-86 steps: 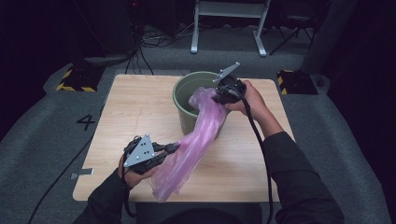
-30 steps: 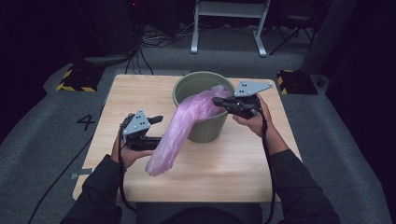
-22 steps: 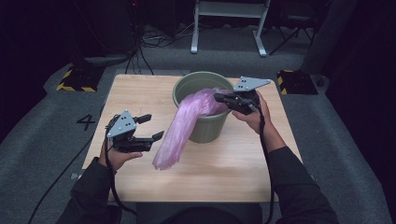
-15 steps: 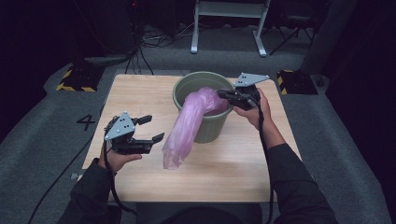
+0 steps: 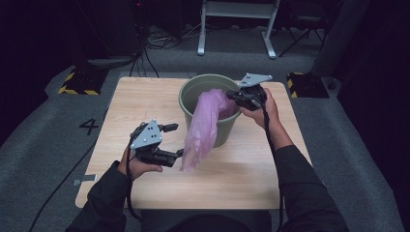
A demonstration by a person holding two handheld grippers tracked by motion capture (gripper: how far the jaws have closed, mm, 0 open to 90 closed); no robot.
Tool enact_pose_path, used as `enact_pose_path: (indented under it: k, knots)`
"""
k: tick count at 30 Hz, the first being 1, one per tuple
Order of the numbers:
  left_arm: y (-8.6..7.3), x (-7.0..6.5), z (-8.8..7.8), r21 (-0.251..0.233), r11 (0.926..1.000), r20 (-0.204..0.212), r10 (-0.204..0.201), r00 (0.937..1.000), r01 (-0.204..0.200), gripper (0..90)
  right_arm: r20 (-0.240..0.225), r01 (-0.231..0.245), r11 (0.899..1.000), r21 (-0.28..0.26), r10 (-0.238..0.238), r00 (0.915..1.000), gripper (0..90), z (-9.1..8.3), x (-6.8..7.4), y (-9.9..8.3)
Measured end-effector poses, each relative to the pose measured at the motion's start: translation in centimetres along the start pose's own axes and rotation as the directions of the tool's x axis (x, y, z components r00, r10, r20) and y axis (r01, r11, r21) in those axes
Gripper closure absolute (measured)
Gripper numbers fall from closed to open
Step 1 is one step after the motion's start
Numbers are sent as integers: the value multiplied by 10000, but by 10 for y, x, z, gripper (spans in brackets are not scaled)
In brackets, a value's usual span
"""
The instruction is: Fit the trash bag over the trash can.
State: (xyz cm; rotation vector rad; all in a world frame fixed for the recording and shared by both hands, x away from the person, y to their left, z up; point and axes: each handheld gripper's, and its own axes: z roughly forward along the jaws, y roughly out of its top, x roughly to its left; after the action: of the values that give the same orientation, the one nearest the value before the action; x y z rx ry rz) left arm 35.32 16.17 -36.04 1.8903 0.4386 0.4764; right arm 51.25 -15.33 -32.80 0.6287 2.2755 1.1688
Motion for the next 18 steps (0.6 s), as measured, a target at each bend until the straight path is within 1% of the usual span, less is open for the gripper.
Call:
enact_pose_path:
  k: [2,3,4,5,6,7,8,9,11,13,14,15,16,17,18]
  knots:
    - [1,-1,4,60,10000,-165,7,9999,-6,291,108,-58,10000,-27,58,9999,780,-2,0,0]
    - [2,-1,7,87,10000,-408,29,9992,-25,317,86,-85,9999,-87,85,9999,758,-3,0,-1]
    - [3,-1,8,39,10000,-365,25,9993,-23,373,10,-78,9998,-173,78,10000,718,-7,1,-2]
    - [3,-1,10,-8,10000,-488,31,9988,-31,442,-37,-116,9996,-268,115,9999,681,-9,1,-3]
    - [4,-1,11,52,10000,-680,84,9976,-81,598,-187,-237,9990,-376,230,9996,625,-14,1,-6]
    - [5,0,13,86,9999,-713,148,9973,-142,598,-187,-237,9990,-376,230,9996,625,-14,1,-6]
    - [5,0,14,120,9996,-751,257,9968,-249,637,-249,-229,9987,-446,218,9995,587,-17,2,-7]
    - [5,-1,15,212,9992,-900,363,9953,-345,680,-379,-270,9981,-548,249,9990,536,-20,3,-8]
    - [5,1,16,192,9990,-913,411,9950,-395,751,-708,-251,9963,-819,193,9973,450,-30,7,-11]
    - [5,1,17,141,9990,-920,446,9948,-435,811,-919,-197,9938,-1096,96,9957,413,-39,12,-13]
    - [5,2,18,104,9990,-869,441,9952,-434,840,-1066,-144,9922,-1242,10,9943,396,-44,16,-13]
    - [6,2,18,58,9991,-796,434,9959,-431,888,-1189,89,9897,-1426,-261,9926,365,-52,23,-13]
    - [6,2,19,48,9986,-741,521,9959,-519,888,-1189,89,9897,-1426,-261,9926,365,-52,23,-13]
    - [6,1,20,31,9984,-604,560,9966,-559,897,-1273,190,9885,-1498,-383,9911,353,-56,27,-13]
    - [7,0,21,69,9982,-577,598,9965,-595,898,-1403,300,9859,-1648,-536,9887,347,-61,33,-13]
